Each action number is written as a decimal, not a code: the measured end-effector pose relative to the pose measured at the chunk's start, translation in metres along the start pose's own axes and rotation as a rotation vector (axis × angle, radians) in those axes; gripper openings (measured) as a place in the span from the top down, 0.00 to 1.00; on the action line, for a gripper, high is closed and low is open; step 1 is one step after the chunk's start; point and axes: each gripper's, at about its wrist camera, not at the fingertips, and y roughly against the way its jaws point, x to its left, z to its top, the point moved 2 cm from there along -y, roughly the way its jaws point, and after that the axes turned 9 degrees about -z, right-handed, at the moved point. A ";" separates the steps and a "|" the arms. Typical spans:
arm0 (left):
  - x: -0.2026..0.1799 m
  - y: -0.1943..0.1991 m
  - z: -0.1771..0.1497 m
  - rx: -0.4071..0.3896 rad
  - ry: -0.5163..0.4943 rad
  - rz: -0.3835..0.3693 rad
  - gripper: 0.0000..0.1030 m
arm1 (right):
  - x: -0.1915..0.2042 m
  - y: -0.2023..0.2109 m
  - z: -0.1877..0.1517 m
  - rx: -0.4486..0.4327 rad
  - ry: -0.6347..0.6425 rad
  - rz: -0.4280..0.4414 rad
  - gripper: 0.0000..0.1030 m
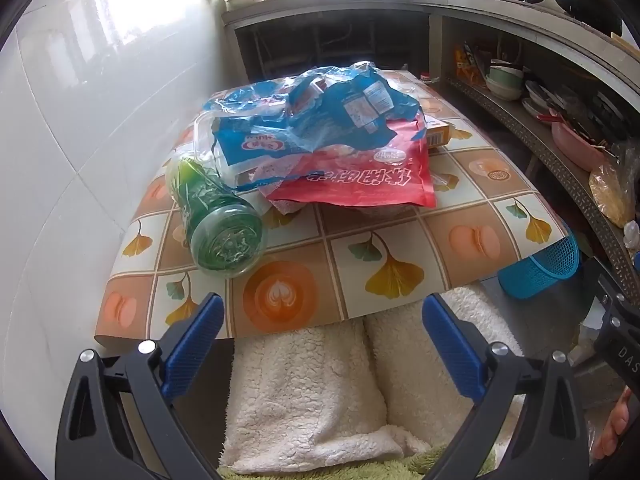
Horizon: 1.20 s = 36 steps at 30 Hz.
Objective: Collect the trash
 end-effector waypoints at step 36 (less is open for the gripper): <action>0.002 0.004 0.000 0.002 0.009 -0.011 0.06 | 0.005 0.008 0.005 -0.006 0.004 0.002 0.07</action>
